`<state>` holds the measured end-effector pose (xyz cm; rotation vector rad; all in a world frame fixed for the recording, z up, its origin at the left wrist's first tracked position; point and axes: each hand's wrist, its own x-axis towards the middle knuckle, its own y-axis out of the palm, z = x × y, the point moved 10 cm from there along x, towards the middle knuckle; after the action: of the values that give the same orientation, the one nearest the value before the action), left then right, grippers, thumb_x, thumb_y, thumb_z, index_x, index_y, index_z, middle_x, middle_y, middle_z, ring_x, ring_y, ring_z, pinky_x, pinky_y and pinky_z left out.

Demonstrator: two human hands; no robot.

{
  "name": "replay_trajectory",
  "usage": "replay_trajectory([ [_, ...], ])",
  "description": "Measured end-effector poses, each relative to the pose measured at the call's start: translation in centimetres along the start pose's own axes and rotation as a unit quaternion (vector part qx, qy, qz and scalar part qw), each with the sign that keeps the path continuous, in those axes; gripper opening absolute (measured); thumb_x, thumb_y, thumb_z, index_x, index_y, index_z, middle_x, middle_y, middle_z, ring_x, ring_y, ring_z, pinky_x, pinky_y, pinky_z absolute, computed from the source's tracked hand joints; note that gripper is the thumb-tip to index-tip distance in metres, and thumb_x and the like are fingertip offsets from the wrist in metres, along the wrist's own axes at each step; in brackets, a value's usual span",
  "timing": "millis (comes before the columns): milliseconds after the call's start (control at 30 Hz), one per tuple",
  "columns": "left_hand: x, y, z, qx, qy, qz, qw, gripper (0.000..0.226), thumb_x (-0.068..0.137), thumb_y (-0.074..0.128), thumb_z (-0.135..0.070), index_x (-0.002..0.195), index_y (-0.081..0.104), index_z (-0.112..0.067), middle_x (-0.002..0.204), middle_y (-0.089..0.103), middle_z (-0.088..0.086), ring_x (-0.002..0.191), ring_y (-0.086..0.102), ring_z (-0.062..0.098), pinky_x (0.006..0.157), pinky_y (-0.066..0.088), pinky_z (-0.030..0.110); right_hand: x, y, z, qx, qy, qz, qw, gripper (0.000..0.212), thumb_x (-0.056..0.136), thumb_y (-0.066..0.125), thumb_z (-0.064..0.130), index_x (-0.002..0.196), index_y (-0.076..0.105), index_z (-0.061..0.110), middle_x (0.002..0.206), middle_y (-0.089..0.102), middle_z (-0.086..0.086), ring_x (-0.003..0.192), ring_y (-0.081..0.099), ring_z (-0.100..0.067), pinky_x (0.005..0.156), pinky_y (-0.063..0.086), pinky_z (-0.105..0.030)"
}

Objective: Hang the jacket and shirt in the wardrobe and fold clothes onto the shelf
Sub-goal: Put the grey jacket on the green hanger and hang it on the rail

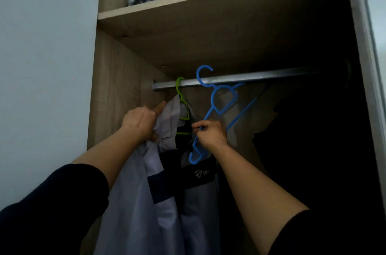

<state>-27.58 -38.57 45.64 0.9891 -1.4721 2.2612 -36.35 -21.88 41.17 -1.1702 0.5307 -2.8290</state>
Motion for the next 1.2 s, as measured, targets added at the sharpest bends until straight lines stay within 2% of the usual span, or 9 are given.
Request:
replay_trajectory([
  [200, -1.5, -3.1, -0.6, -0.24, -0.018, -0.033, 0.97, 0.075, 0.086, 0.041, -0.065, 0.147, 0.029, -0.024, 0.14, 0.042, 0.024, 0.13, 0.04, 0.037, 0.108, 0.035, 0.041, -4.7, 1.9, 1.4, 0.003, -0.044, 0.043, 0.998, 0.019, 0.085, 0.066, 0.014, 0.101, 0.075, 0.019, 0.113, 0.064, -0.005, 0.103, 0.062, -0.023, 0.093, 0.052, -0.034],
  [400, -4.9, -9.9, -0.5, -0.443, -0.085, -0.151, 0.88, 0.043, 0.099, 0.038, -0.04, 0.111, 0.064, -0.009, 0.113, 0.065, 0.017, 0.11, 0.057, 0.031, 0.086, 0.041, 0.033, -11.7, 2.6, 3.9, 0.053, -0.085, 0.119, 0.988, 0.018, 0.084, 0.069, 0.011, 0.101, 0.074, 0.012, 0.105, 0.063, -0.005, 0.094, 0.062, -0.019, 0.084, 0.054, -0.029],
  [533, -7.9, -11.8, -0.1, -0.45, -0.125, -0.147, 0.872, 0.036, 0.101, 0.038, -0.028, 0.111, 0.061, -0.003, 0.115, 0.063, 0.017, 0.111, 0.055, 0.031, 0.085, 0.04, 0.032, -15.9, 2.6, 6.0, 0.161, -0.083, 0.243, 0.953, 0.025, 0.088, 0.066, 0.018, 0.113, 0.067, 0.022, 0.115, 0.058, -0.004, 0.065, 0.066, -0.012, 0.056, 0.049, -0.012],
  [633, -10.8, -12.6, 0.5, -0.445, -0.14, -0.144, 0.873, 0.037, 0.1, 0.037, -0.029, 0.11, 0.061, -0.003, 0.114, 0.063, 0.02, 0.109, 0.057, 0.034, 0.086, 0.041, 0.034, -17.0, -0.7, 7.3, 0.153, -0.121, 0.161, 0.968, 0.037, 0.086, 0.068, 0.022, 0.122, 0.062, 0.025, 0.081, 0.052, 0.001, 0.058, 0.052, -0.003, 0.062, 0.043, -0.015],
  [767, -14.9, -13.9, 1.5, -0.433, -0.154, -0.132, 0.878, 0.036, 0.099, 0.042, -0.032, 0.107, 0.062, -0.004, 0.11, 0.064, 0.02, 0.105, 0.058, 0.034, 0.086, 0.043, 0.035, -18.7, -5.0, 7.8, -0.015, -0.135, 0.032, 0.99, 0.057, 0.082, 0.069, 0.037, 0.134, 0.05, 0.026, 0.107, 0.043, -0.002, 0.101, 0.048, -0.014, 0.092, 0.04, -0.028],
  [900, -18.7, -15.6, 1.5, -0.456, -0.13, -0.087, 0.876, 0.027, 0.098, 0.044, -0.033, 0.085, 0.06, -0.016, 0.091, 0.06, 0.011, 0.085, 0.055, 0.024, 0.077, 0.044, 0.032, -21.0, -3.8, 8.1, -0.094, -0.125, 0.128, 0.979, 0.055, 0.087, 0.057, 0.051, 0.137, 0.046, 0.032, 0.137, 0.045, 0.002, 0.129, 0.037, -0.02, 0.105, 0.03, -0.042],
  [967, -20.7, -16.6, 1.7, -0.464, -0.135, -0.072, 0.873, 0.026, 0.098, 0.043, -0.034, 0.084, 0.058, -0.019, 0.091, 0.059, 0.007, 0.086, 0.054, 0.019, 0.077, 0.045, 0.032, -22.5, -2.4, 8.8, -0.027, -0.119, 0.188, 0.974, 0.04, 0.089, 0.055, 0.05, 0.123, 0.059, 0.03, 0.122, 0.061, 0.002, 0.115, 0.053, -0.018, 0.1, 0.039, -0.041],
  [1067, -24.0, -18.5, 2.2, -0.45, -0.158, -0.073, 0.876, 0.026, 0.1, 0.04, -0.034, 0.095, 0.058, -0.015, 0.094, 0.06, 0.006, 0.088, 0.055, 0.017, 0.069, 0.044, 0.024, -25.0, -1.8, 11.5, 0.085, -0.143, 0.232, 0.958, 0.03, 0.095, 0.052, 0.033, 0.096, 0.069, 0.008, 0.081, 0.066, -0.004, 0.07, 0.053, -0.006, 0.067, 0.041, -0.015],
  [1200, -29.5, -21.3, 3.9, -0.393, -0.197, -0.083, 0.894, 0.024, 0.1, 0.039, -0.032, 0.101, 0.056, -0.015, 0.097, 0.061, 0.002, 0.088, 0.058, 0.014, 0.068, 0.043, 0.02, -27.7, -1.5, 15.0, 0.136, -0.182, 0.278, 0.933, 0.023, 0.097, 0.05, 0.028, 0.089, 0.067, 0.014, 0.079, 0.062, 0.001, 0.069, 0.05, -0.005, 0.063, 0.039, -0.02],
])
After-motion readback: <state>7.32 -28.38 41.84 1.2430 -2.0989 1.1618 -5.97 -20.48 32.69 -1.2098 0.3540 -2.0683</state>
